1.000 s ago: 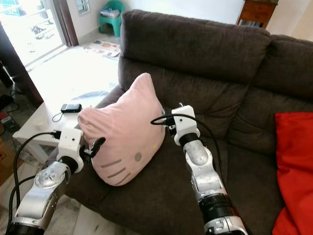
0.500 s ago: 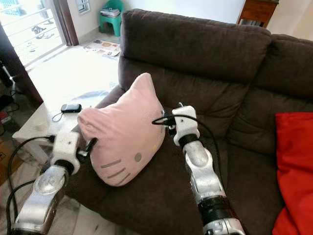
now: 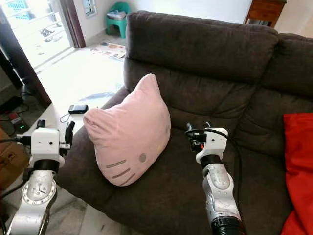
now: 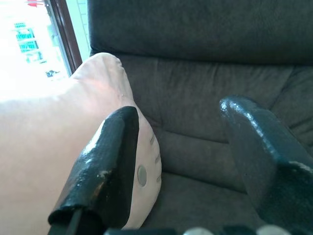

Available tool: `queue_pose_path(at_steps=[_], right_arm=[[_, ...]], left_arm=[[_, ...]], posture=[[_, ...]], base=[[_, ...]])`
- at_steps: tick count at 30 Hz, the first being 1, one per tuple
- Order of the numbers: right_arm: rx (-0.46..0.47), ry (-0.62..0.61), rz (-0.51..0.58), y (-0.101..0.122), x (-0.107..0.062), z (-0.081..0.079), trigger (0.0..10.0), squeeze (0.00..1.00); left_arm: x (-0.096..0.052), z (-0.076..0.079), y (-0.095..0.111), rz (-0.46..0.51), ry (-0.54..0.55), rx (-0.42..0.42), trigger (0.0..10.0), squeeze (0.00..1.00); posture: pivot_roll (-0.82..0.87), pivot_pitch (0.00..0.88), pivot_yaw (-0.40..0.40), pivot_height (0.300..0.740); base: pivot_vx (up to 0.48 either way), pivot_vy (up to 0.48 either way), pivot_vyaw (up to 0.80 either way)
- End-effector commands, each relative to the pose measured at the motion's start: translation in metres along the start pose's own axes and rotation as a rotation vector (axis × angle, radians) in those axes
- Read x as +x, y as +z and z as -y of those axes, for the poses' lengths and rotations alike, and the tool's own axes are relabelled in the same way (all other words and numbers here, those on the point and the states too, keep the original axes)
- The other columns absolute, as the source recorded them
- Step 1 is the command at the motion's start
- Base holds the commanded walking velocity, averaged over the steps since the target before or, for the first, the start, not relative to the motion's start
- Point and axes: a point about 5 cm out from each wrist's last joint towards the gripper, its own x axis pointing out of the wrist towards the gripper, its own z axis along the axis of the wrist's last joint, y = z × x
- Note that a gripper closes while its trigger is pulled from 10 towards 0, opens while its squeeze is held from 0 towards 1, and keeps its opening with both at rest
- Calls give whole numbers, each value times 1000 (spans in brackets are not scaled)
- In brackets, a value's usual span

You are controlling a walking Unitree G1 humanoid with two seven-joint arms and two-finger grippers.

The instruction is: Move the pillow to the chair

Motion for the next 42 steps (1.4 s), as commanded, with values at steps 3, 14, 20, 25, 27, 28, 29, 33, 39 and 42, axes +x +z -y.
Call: queue_pose_path(at_steps=[3,14,20,25,27,28,29,33,39,42], right_arm=[[12,-45,-40,-18,-15,12,10000,0],[39,-71,-9,-20,-20,14,10000,0],[50,-71,18,-16,-16,12,10000,0],[58,-55,28,-15,-14,5,10000,0],[62,-54,31,-14,-13,4,10000,0],[64,-52,34,-13,-12,3,10000,0],[66,-50,38,-13,-11,2,10000,0],[70,-48,42,-11,-8,1,10000,0],[72,-43,47,-9,-5,-1,10000,0],[73,-42,49,-8,-4,-2,10000,0]], left_arm=[[0,10,-3,1,-42,-14,10000,0],[-1,19,-11,-12,-73,-39,10000,0],[-2,20,-14,-16,-82,-41,10000,0],[-1,20,-14,-12,-78,-41,10000,0],[0,20,-14,-9,-79,-41,10000,0],[0,20,-13,-8,-79,-41,10000,0],[0,20,-13,-7,-79,-41,10000,0],[2,21,-12,-4,-79,-43,10000,0],[3,19,-10,6,-64,-46,10000,0],[4,19,-10,7,-63,-46,10000,0]], posture=[[67,0,18,740],[47,0,25,740],[39,0,27,740],[43,0,26,740],[43,0,25,740],[43,0,24,740],[43,0,24,740],[50,0,17,740],[53,0,13,740],[52,0,13,740]], base=[[0,0,0],[0,0,0],[0,0,0],[0,0,0],[0,0,0],[0,0,0],[0,0,0],[0,0,0],[0,0,0],[0,0,0]])
